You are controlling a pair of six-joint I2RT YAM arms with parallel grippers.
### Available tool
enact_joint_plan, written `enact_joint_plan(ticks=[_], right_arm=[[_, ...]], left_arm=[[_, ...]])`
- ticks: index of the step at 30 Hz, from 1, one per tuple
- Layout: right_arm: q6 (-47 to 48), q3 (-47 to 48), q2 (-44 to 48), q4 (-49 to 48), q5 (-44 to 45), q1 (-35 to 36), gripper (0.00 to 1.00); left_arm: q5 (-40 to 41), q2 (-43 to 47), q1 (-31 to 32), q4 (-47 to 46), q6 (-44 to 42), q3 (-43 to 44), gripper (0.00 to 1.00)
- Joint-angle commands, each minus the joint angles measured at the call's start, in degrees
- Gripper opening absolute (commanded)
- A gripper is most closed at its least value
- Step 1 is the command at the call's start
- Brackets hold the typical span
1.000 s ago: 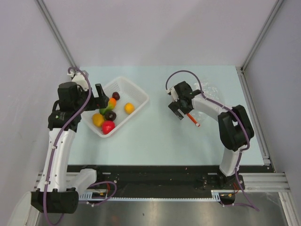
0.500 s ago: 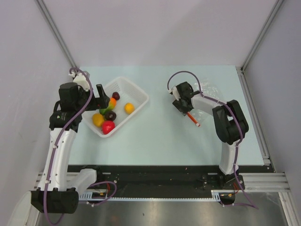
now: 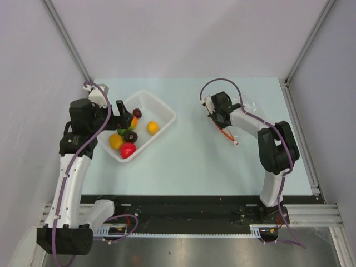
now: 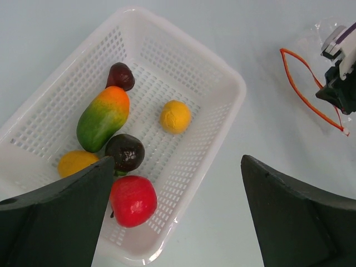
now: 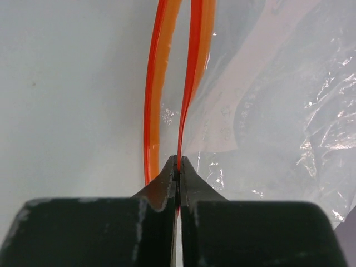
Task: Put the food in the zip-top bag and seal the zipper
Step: Open the zipper of the food storage bag at the center of the board.
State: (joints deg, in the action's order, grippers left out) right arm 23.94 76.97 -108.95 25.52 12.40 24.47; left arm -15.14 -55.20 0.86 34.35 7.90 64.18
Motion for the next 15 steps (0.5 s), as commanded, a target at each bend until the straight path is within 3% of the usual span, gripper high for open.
enact_joint_plan(ticks=[1,10,15], right_arm=[[-5.8,6.3,5.5,4.3,-6.7,-1.6,0.0],[-21.9,10.0,14.8,9.6,-27.1,-2.3,0.0],[-29.1,3.6,22.6,4.2,-34.6,-2.5,0.0]], left_arm=[[-3.8,-1.1,-0.1,-3.4,-1.0,0.0,1.0],[-7.1,-6.9,3.6,-5.9,2.4,0.2,0.99],[-6.7,-12.5,13.8,-13.9,7.9,-0.6,1.0]])
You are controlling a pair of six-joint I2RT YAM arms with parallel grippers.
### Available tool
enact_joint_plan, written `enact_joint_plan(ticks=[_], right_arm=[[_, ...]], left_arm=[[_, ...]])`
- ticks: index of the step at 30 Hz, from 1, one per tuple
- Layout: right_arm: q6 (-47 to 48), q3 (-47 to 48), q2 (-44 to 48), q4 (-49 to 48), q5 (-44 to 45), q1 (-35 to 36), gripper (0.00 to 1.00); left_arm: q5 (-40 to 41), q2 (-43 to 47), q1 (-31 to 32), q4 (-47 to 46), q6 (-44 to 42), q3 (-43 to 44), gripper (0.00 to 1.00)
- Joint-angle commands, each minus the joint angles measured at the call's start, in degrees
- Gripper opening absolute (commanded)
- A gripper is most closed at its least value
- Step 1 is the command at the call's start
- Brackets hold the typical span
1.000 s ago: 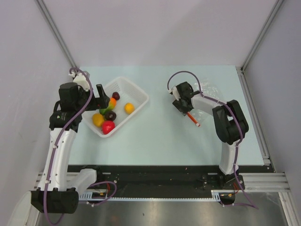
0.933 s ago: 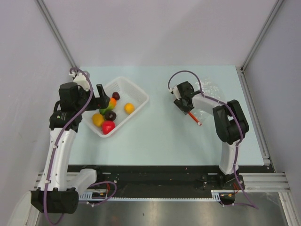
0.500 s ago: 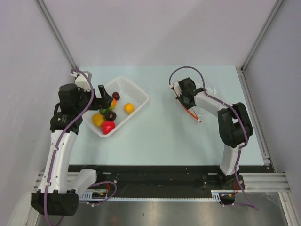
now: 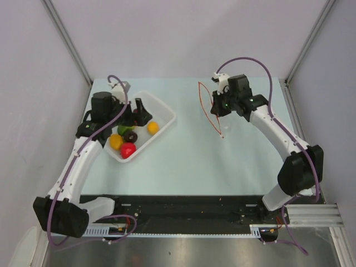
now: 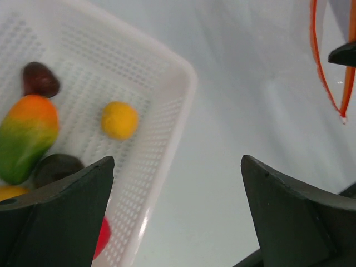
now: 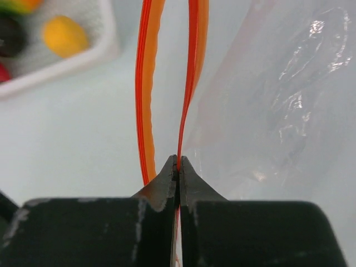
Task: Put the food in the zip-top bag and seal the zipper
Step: Open the zipper of the food storage bag at the center of the board.
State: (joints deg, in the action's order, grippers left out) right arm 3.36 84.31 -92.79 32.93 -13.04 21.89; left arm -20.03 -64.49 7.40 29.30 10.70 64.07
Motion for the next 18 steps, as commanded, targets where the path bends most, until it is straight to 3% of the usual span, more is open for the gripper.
enact_joint_plan(ticks=[1,4,7,13,18], right_arm=[[-9.6,-3.8,7.5,-3.6,-10.8,0.1,0.0],[-11.7,-1.5,7.7,-1.6,-12.9,0.5,0.0],[-13.5,-2.0,7.4,-3.1,-13.7,1.0,0.0],[-14.9,-2.5,6.3,-4.5,-10.7,5.2,0.0],[-16.4,-1.1,5.1,-4.6,-10.1,6.8,0.0]], left_arm=[[-1.2,-4.1,9.2,-10.5,6.0,-0.4,1.0],[-1.5,-9.1,16.9,-13.9,9.8,3.9,0.99],[-2.9,-14.7,20.4,-13.6,13.1,9.4,0.98],[-4.6,-21.5,24.6,-15.7,16.9,14.8,0.96],[0.8,-24.9,26.6,-15.2,16.6,15.6,0.89]])
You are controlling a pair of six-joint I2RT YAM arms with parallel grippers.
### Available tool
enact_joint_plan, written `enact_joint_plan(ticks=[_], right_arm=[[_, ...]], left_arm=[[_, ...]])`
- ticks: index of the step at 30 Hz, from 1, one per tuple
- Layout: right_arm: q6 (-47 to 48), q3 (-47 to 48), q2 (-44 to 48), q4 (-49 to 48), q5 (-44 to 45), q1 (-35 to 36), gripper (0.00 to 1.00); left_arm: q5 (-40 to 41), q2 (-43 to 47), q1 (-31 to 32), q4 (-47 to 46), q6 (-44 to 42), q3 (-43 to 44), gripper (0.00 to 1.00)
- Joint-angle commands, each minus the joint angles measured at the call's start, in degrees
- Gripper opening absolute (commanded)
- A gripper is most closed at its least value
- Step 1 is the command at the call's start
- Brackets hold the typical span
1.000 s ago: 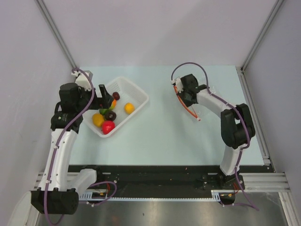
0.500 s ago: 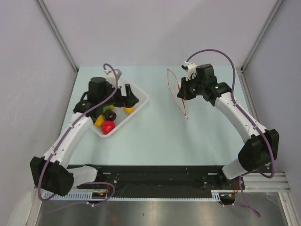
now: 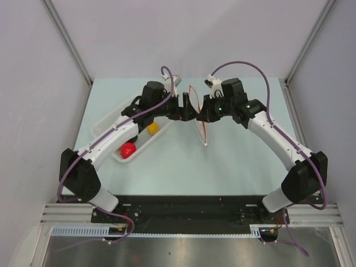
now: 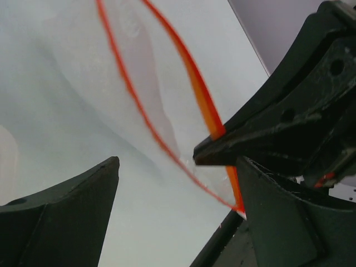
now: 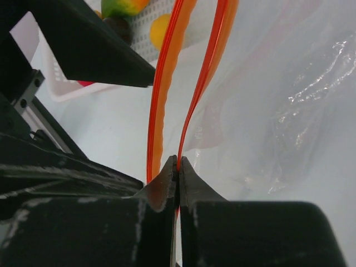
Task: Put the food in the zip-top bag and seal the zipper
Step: Open the zipper of the food storage bag at the center of the board.
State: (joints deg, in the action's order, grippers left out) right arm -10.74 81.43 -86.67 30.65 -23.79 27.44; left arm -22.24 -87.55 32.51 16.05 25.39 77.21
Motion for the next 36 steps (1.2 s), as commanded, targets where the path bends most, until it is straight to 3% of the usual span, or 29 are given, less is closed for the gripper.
enact_joint_plan(ticks=[1,7,10,11,14,16,24,29,36], right_arm=[[-2.5,2.1,-1.2,-2.2,0.5,1.4,0.0],[-2.4,1.6,0.1,-1.0,1.5,0.0,0.0],[-1.7,0.3,1.4,-0.6,1.2,-2.6,0.0],[-1.4,-0.3,1.8,-0.5,1.4,-3.4,0.0],[-1.0,-3.0,3.6,-0.1,0.6,-7.3,0.0],[-0.4,-4.4,4.8,1.0,0.2,-9.8,0.0],[0.8,-7.2,6.9,6.0,-10.9,-14.5,0.0],[-3.3,-14.0,5.3,-0.5,-13.9,-13.0,0.0],[-3.5,-11.2,-3.1,-2.7,-11.5,-10.3,0.0]], left_arm=[[3.5,-2.9,1.6,-1.8,2.3,2.4,0.88],[9.2,-3.9,0.4,2.4,-0.9,1.1,0.58],[4.3,-3.1,-2.9,2.5,0.3,-2.6,0.4],[3.9,-2.6,-3.7,3.1,-0.1,-3.5,0.27],[2.4,-2.0,-6.5,6.3,-2.7,-5.6,0.08],[2.1,-1.8,-8.8,9.8,-5.3,-5.4,0.02],[1.1,1.5,-10.0,27.0,-21.9,2.2,0.0],[1.2,1.7,-9.9,36.0,-25.0,6.2,0.0],[3.4,-4.0,-9.5,34.7,-26.3,5.8,0.0]])
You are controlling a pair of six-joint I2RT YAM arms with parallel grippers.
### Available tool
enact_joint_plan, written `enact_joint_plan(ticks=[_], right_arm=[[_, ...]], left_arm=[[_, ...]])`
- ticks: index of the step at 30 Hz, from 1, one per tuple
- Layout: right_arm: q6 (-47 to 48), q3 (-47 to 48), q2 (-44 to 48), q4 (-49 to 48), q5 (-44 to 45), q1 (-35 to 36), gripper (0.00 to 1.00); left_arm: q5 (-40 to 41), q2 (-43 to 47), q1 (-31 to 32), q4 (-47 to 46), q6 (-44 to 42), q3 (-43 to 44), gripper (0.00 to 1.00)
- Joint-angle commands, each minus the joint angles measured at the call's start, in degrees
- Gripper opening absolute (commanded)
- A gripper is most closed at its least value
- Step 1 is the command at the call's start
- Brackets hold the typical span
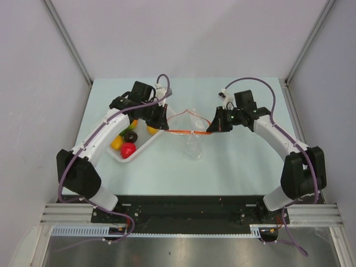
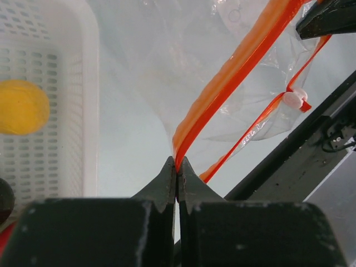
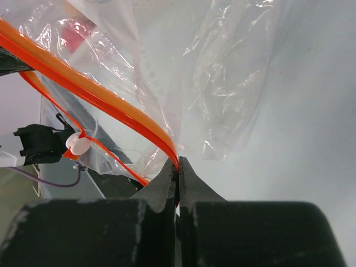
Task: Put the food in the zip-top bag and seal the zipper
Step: Open the zipper of the food storage bag at the center of the board, then pick up the fake fruit from the bin.
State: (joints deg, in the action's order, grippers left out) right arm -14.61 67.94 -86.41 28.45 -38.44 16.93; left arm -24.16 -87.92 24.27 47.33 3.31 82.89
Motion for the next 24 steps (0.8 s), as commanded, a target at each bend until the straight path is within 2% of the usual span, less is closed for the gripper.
enact_joint_plan(ticks=[1,3,6,7,9,12,13,16,22,24], right_arm=[[0.5,2.6,-4.4,-0.6,3.7,0.2,0.0],[0.3,3.4,-5.3,-0.9,3.9,0.1,0.0],[-0.2,4.6,-7.0,-1.0,3.9,0.2,0.0],[-0.3,5.3,-7.7,-0.9,3.6,0.2,0.0],[-0.9,5.4,-8.2,-1.1,3.5,0.6,0.0],[-1.5,5.4,-8.9,-1.5,3.4,1.1,0.0],[-1.6,5.2,-9.1,-1.5,3.3,1.2,0.0],[-2.1,5.0,-9.7,-1.7,3.3,1.0,0.0],[-2.9,5.2,-10.4,-2.0,2.3,0.6,0.0],[-3.1,5.1,-10.9,-2.2,2.1,0.8,0.0]], left_arm=[[5.6,-4.6,-1.5,2.0,-3.8,0.0,0.0],[5.4,-6.1,-2.4,-1.0,-2.0,-0.4,0.04],[4.2,-5.3,-2.8,-2.9,-2.5,0.0,0.17],[2.8,-4.7,-2.9,-3.6,-3.0,0.1,0.3],[2.4,-2.8,-3.2,-3.7,-4.6,0.4,0.49],[-3.2,0.2,-5.7,-2.5,-8.6,1.0,0.94],[-5.7,1.2,-6.9,-2.8,-9.2,1.0,1.0],[-4.6,4.3,-12.6,-5.1,-10.6,0.3,1.0],[0.5,4.9,-20.7,1.3,-26.8,-1.2,0.99],[1.7,4.5,-22.3,2.6,-29.6,-2.3,0.97]])
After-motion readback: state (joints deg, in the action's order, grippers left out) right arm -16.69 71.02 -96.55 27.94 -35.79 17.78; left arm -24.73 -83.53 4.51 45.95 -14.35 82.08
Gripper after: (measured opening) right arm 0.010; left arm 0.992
